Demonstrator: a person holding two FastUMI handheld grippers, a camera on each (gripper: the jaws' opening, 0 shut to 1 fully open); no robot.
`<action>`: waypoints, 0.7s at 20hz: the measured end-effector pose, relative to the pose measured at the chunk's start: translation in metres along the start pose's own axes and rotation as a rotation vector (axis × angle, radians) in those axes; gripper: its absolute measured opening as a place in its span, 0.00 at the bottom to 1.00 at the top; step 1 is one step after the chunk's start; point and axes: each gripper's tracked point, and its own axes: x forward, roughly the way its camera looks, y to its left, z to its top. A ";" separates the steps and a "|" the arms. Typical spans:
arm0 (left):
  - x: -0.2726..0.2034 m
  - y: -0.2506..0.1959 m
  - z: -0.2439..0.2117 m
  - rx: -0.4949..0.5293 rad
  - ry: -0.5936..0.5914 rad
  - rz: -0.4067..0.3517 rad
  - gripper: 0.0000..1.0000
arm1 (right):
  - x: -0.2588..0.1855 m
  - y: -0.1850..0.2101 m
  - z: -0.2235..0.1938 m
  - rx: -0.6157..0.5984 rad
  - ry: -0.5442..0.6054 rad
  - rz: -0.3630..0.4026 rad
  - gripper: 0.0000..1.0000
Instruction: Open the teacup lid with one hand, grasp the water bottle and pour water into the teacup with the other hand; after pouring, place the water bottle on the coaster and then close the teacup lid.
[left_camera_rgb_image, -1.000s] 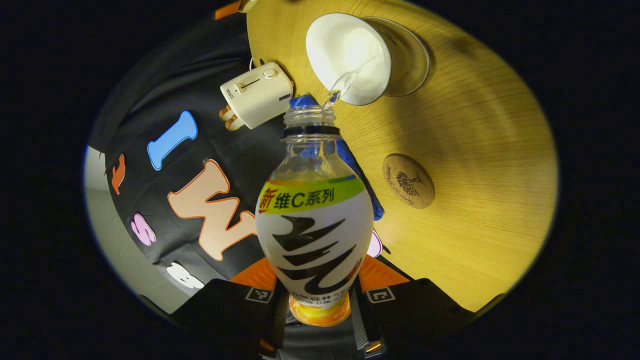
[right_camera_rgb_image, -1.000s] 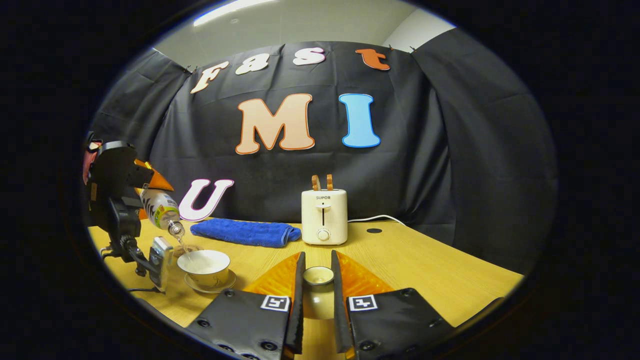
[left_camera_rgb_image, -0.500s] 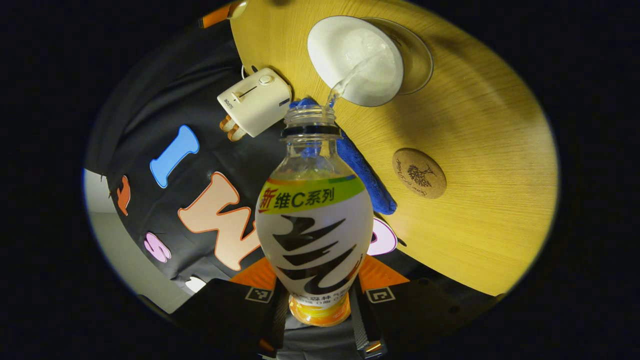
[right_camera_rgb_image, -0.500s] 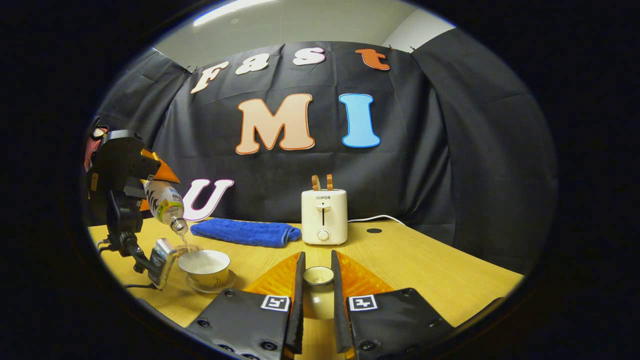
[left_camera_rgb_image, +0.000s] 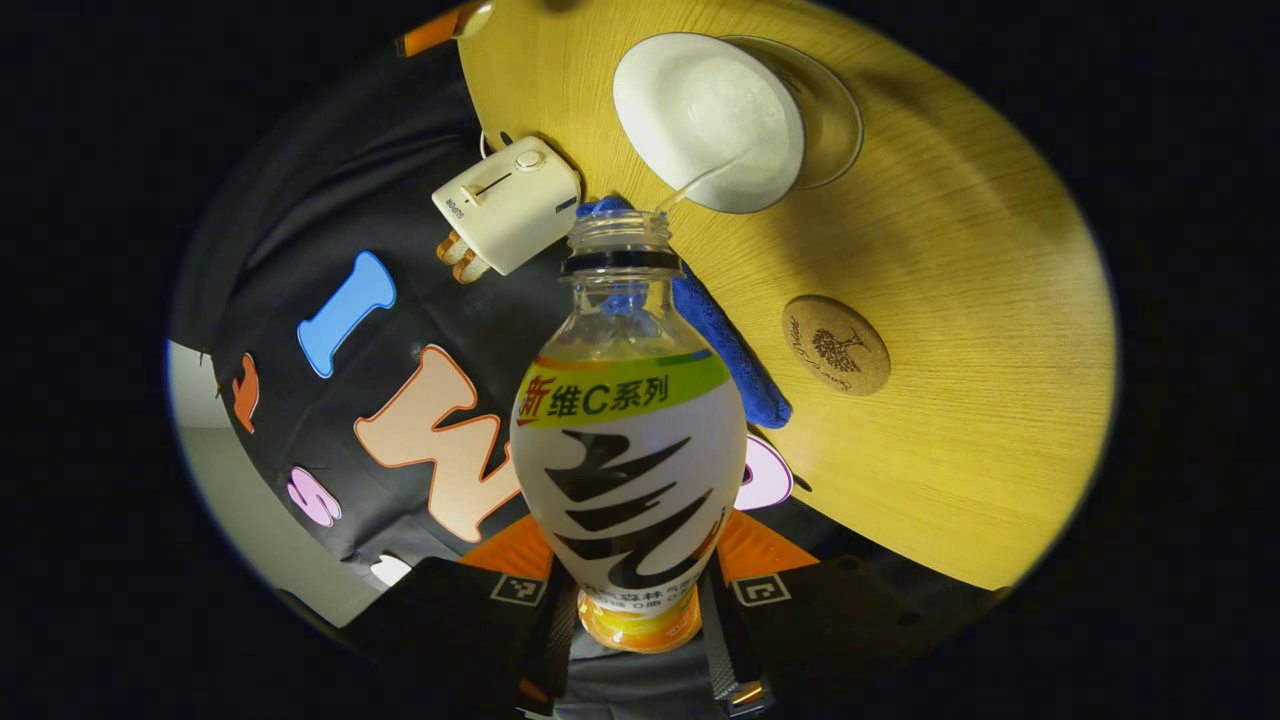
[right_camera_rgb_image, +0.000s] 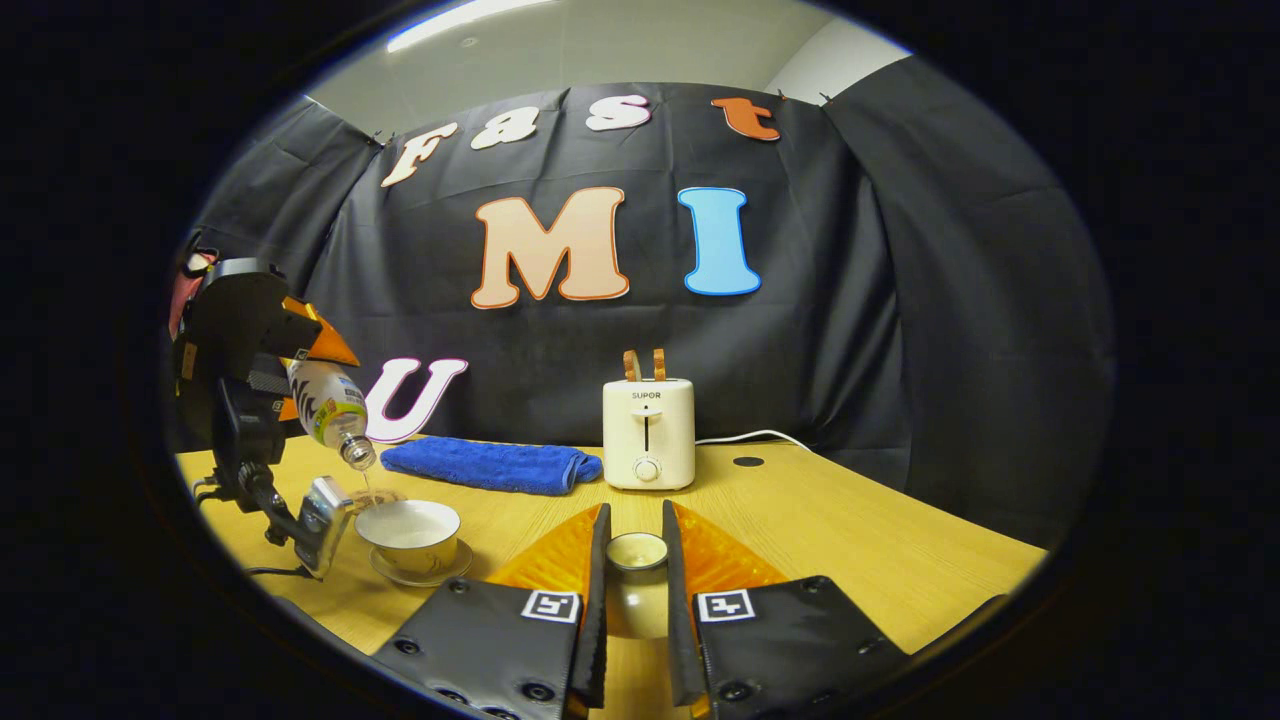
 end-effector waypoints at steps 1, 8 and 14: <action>0.000 -0.001 0.001 -0.020 -0.007 -0.003 0.52 | 0.000 0.000 0.000 0.000 0.000 0.000 0.28; 0.000 -0.046 0.027 -0.451 -0.149 -0.108 0.52 | 0.001 0.000 0.000 0.001 -0.001 0.000 0.28; -0.001 -0.043 0.023 -0.945 -0.249 -0.100 0.49 | 0.000 0.000 0.000 0.000 0.000 0.000 0.27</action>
